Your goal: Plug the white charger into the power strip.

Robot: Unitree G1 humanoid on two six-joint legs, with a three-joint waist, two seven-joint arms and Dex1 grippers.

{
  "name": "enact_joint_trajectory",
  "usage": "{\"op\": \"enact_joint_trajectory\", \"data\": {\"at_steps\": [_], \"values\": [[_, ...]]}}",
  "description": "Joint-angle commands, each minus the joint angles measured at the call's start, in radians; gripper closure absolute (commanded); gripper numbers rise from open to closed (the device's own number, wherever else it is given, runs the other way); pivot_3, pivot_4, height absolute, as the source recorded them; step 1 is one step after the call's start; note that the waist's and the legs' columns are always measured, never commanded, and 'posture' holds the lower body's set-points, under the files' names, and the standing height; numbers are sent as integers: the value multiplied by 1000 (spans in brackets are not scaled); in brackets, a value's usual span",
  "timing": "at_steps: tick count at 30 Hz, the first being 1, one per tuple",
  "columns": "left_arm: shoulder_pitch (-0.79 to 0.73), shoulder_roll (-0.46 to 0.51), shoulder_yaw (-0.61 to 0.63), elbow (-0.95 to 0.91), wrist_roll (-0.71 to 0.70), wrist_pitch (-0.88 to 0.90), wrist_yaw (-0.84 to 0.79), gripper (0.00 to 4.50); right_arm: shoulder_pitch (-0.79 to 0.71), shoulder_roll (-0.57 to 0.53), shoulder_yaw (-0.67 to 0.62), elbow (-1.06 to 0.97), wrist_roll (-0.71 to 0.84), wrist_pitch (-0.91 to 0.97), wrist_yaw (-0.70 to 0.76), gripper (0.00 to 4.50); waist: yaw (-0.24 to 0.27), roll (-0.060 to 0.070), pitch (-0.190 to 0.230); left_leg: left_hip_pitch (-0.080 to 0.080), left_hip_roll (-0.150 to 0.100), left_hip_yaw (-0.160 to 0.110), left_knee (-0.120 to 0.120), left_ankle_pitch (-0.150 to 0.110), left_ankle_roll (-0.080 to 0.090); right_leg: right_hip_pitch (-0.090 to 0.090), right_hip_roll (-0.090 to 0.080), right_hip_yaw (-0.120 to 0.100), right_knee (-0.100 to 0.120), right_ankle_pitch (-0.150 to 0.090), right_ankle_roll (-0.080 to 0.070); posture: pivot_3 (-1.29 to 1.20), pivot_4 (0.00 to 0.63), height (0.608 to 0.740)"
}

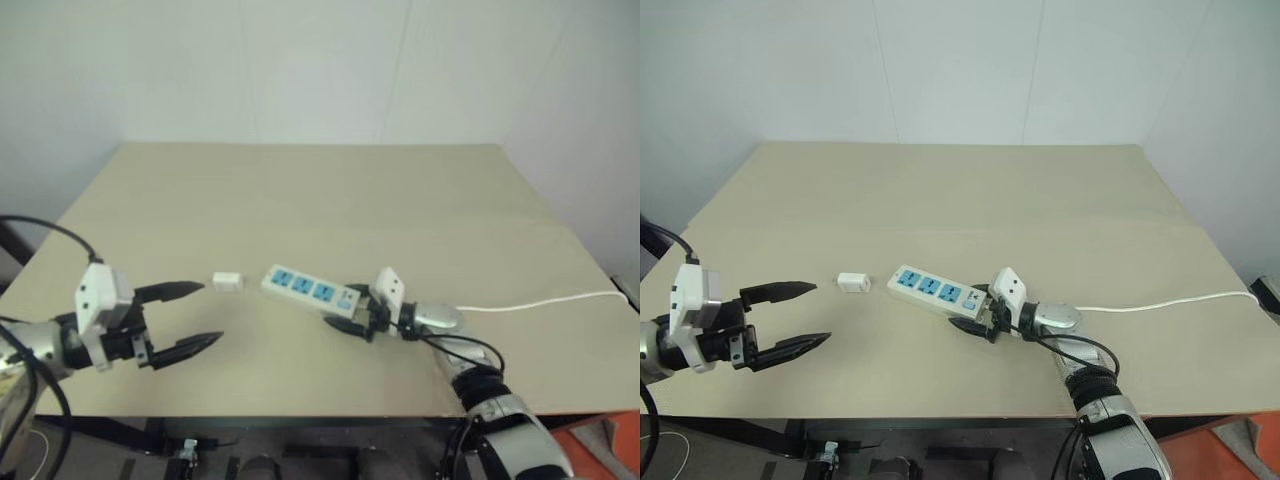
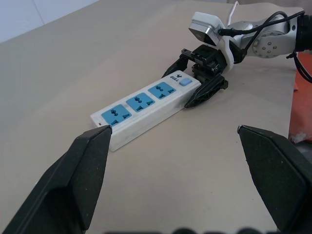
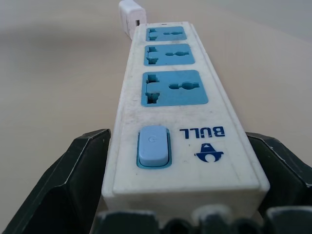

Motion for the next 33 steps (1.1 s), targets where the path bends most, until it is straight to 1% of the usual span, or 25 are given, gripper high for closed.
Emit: {"op": "enact_joint_trajectory", "data": {"at_steps": [1,9,11,13,14,20,24,27,31,33], "values": [[-12,16,6,-34,-20,-2,2,0,-31,22,-2,59,-18,-34,14,19,-5,0,0,0,0,0,0,0,0,0,0,0,0,0,0,0,150,740],[-6,17,12,-41,-23,3,7,0,-76,48,2,178,-50,-68,45,19,-23,-1,-1,3,0,0,0,0,0,2,1,1,1,0,0,0,150,740],[-5,18,14,-44,-23,5,8,0,-87,52,6,205,-58,-76,63,384,-24,-2,-1,4,1,0,0,0,0,2,1,1,1,0,0,0,150,740],[-6,19,16,-45,-23,8,9,0,-94,55,8,223,-60,-86,83,944,-24,-2,-1,4,1,0,-1,0,0,3,1,1,1,0,0,0,150,740],[-7,20,17,-44,-23,8,9,0,-96,56,6,228,-59,-89,90,1100,-24,-2,-1,5,1,0,-1,0,0,3,1,1,1,0,0,0,150,740],[-10,29,20,-39,-24,9,7,0,-103,54,-10,192,-37,-100,147,1091,-23,-2,-1,4,1,0,-1,0,0,2,1,1,0,0,0,0,150,740],[-14,36,17,-33,-25,7,2,0,-100,50,-33,118,10,-89,207,1091,-24,-1,-1,2,1,0,-2,0,0,0,1,2,0,1,-1,0,150,740],[-21,44,15,-25,-25,6,-6,0,-96,25,-35,67,32,-79,287,1091,-23,-1,0,1,1,0,-2,0,0,-1,1,2,1,1,-2,0,150,740],[-27,52,14,-14,-24,3,-17,0,-86,-2,-28,54,22,-93,353,1091,-20,-1,1,1,1,0,-2,0,0,0,1,2,0,1,-1,0,150,740],[-30,59,12,-6,-21,0,-27,0,-78,-13,-13,74,-6,-134,375,1091,-20,-1,1,1,1,0,-2,0,0,0,1,2,0,1,-1,0,150,740]]}}
